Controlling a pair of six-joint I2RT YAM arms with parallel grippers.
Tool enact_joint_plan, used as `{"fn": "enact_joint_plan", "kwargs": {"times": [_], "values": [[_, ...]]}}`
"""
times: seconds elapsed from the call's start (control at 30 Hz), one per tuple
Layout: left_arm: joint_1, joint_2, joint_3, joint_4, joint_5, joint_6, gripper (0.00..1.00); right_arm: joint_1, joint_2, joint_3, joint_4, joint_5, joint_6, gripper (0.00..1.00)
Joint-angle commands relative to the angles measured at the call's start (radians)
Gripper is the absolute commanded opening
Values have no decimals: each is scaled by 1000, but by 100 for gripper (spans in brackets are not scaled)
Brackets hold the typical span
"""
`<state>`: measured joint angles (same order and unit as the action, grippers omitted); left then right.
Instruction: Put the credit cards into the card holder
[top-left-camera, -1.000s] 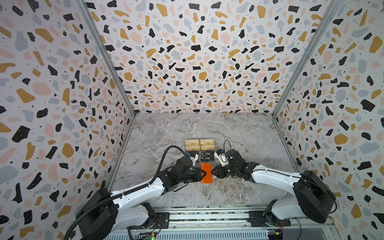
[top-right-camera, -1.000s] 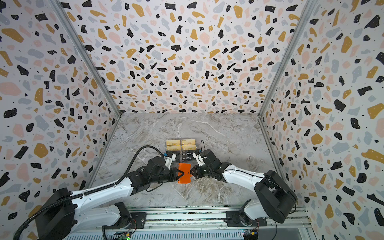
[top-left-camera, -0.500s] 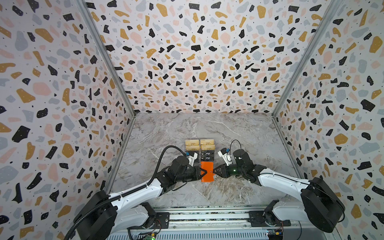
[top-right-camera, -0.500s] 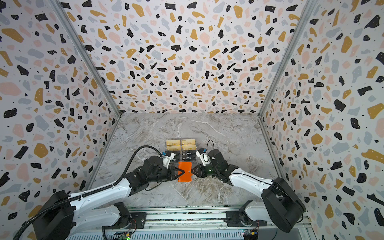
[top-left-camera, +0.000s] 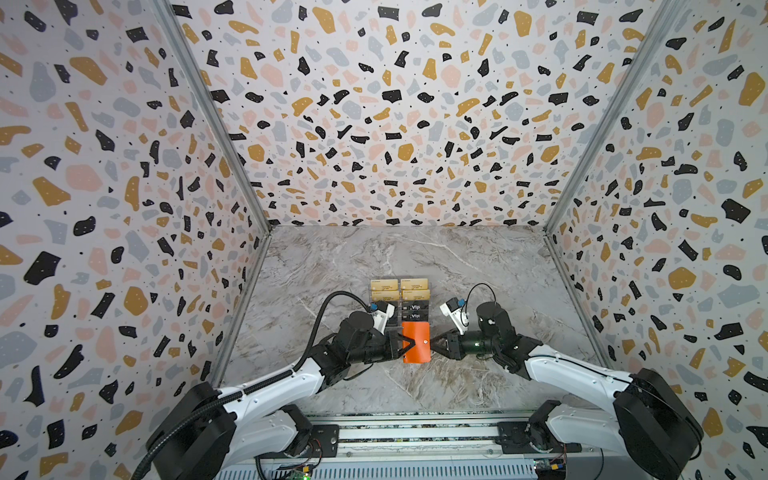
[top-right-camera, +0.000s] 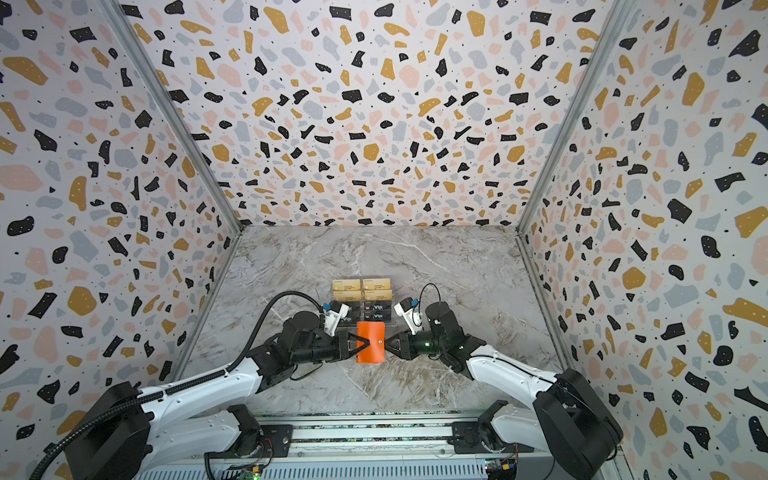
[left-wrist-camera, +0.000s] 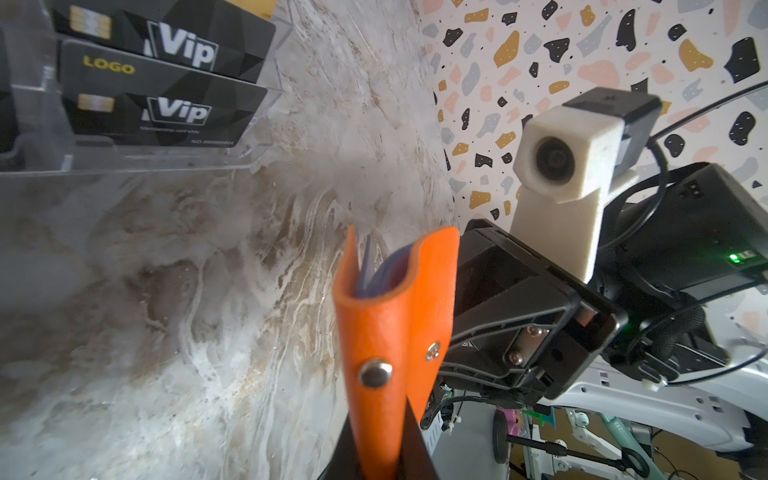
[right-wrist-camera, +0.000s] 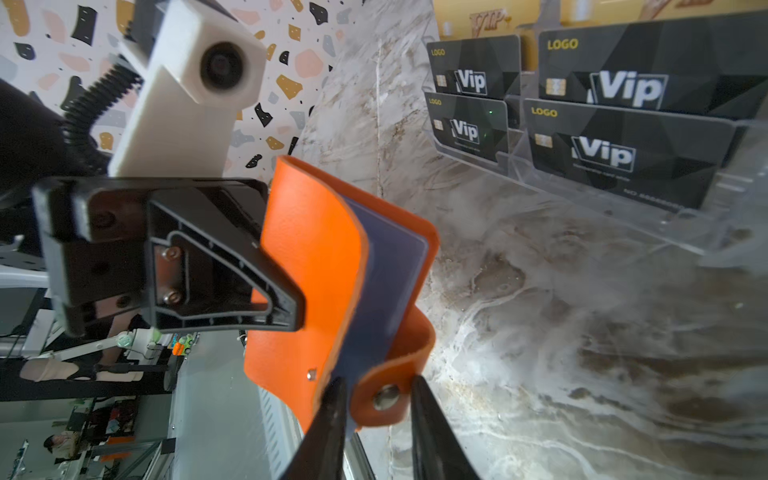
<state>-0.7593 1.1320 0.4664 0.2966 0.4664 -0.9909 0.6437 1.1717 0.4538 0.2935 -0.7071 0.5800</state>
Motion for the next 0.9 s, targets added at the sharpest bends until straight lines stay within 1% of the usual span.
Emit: {"fn": "enact_joint_plan", "kwargs": {"times": [0.0,0.07,0.23,0.33,0.43,0.5,0.6,0.73,0.87], "values": [[5,9,-8,105,47,-15,12,-1,-24,-11,92,-106,26,32],[7,8,-8,113,60,-14,13,-10,-28,-24,126,-129,44,41],[7,-6,-20,146,86,-26,13,-39,-58,-44,159,-162,61,55],[8,-4,-27,183,108,-41,13,-57,-67,-56,191,-191,76,58],[9,-2,-35,220,127,-55,13,-66,-67,-68,225,-216,89,59],[9,-3,-36,227,136,-56,13,-82,-70,-90,292,-246,127,58],[9,-1,-42,252,150,-65,13,-99,-70,-121,416,-289,196,52],[8,7,-46,288,165,-79,13,-100,-56,-130,507,-339,242,43],[9,14,-53,334,180,-102,13,-101,-39,-141,597,-373,291,39]]}}
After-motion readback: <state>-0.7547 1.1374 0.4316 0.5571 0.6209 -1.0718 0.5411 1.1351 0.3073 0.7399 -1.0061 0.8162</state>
